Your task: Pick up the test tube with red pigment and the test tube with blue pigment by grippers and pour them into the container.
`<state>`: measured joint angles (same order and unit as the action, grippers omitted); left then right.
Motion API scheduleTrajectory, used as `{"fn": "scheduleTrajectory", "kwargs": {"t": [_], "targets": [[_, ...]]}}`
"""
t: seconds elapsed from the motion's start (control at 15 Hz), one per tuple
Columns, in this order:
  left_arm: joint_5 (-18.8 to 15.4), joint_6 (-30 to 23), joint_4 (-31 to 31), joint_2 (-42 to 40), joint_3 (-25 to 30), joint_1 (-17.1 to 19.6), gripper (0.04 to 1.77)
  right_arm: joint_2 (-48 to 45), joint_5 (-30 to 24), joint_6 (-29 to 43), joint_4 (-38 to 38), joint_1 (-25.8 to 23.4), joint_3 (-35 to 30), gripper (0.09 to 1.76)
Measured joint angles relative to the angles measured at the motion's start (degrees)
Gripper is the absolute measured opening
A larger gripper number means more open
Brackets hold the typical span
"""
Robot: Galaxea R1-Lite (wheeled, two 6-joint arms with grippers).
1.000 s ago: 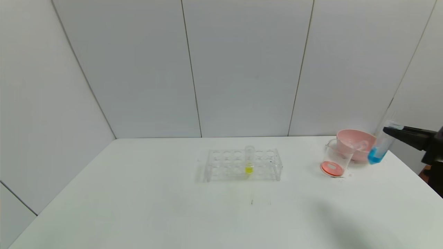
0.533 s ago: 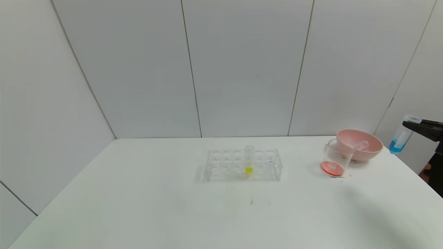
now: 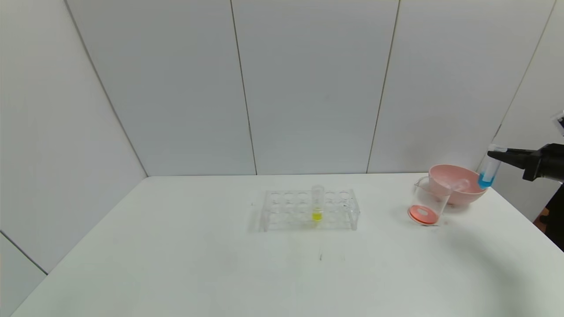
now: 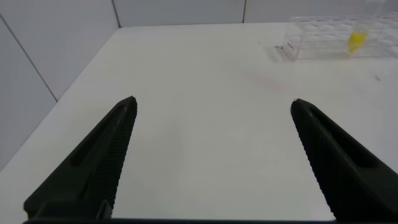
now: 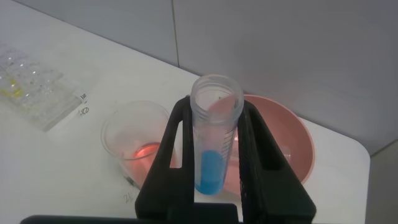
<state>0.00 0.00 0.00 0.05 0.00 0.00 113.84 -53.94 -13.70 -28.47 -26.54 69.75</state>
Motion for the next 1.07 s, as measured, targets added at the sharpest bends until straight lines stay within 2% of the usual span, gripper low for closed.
{"fn": "scheduleTrajectory", "kwargs": {"t": [0.13,0.27,0.4,0.6,0.73,0.87,1.07], "targets": [[0.0,0.0,0.0,0.0,0.0,0.0,1.76,1.7,0.0,-0.9,2.1,1.2,1.9,0.47],[0.0,0.0,0.0,0.0,0.0,0.0,1.76,2.6,0.3,-3.1,8.1,2.4,5.5,0.47],[0.0,0.0,0.0,0.0,0.0,0.0,1.76,2.9,1.9,-7.9,18.9,3.4,11.7,0.47],[0.0,0.0,0.0,0.0,0.0,0.0,1.76,3.6,5.1,-19.7,44.3,4.5,25.3,0.47],[0.0,0.0,0.0,0.0,0.0,0.0,1.76,4.8,8.8,-26.2,57.2,5.6,35.0,0.47],[0.0,0.0,0.0,0.0,0.0,0.0,1.76,6.3,14.3,-33.0,64.3,7.5,41.2,0.47],[0.0,0.0,0.0,0.0,0.0,0.0,1.76,7.6,20.6,-42.8,70.3,10.5,43.9,0.47]]}}
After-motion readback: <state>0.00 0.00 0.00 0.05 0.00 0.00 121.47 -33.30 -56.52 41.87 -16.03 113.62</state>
